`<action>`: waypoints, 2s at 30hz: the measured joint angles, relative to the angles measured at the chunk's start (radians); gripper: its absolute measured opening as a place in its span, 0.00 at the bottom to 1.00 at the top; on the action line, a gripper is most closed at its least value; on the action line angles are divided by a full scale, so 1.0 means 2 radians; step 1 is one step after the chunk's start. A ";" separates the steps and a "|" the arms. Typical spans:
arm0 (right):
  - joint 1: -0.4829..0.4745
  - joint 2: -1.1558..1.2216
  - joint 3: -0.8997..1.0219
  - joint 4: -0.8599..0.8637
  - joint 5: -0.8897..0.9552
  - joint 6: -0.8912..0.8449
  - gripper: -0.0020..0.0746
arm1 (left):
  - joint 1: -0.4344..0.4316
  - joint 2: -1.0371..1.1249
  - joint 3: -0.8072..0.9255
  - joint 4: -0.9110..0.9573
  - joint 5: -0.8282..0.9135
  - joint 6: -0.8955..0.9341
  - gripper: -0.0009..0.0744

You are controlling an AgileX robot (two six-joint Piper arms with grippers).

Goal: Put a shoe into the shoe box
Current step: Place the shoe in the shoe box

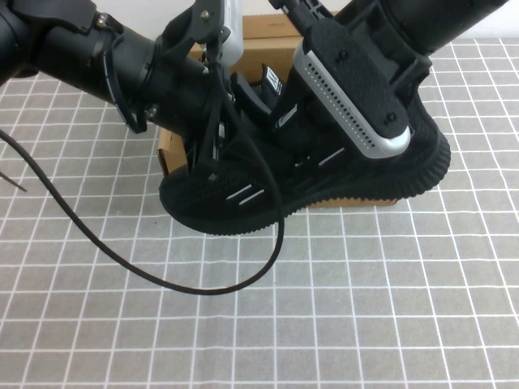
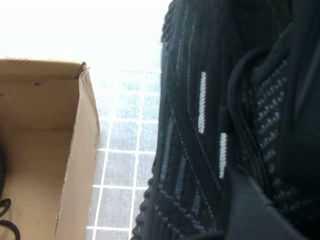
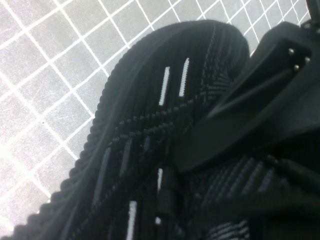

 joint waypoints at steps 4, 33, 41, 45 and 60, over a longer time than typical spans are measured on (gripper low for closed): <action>0.000 0.000 0.000 0.000 -0.003 0.000 0.02 | 0.000 0.000 0.000 -0.002 0.000 0.002 0.20; 0.000 -0.049 0.000 -0.172 -0.016 0.436 0.27 | 0.000 0.004 0.001 0.055 -0.017 -0.016 0.06; -0.011 -0.082 -0.001 -0.224 0.003 0.611 0.03 | 0.000 0.004 -0.004 0.078 -0.051 -0.017 0.06; -0.022 -0.086 -0.001 -0.228 0.005 0.692 0.01 | 0.000 0.005 -0.028 0.106 -0.078 -0.014 0.06; -0.024 -0.188 0.111 -0.229 0.002 0.849 0.01 | 0.000 0.154 -0.229 0.122 -0.045 -0.001 0.06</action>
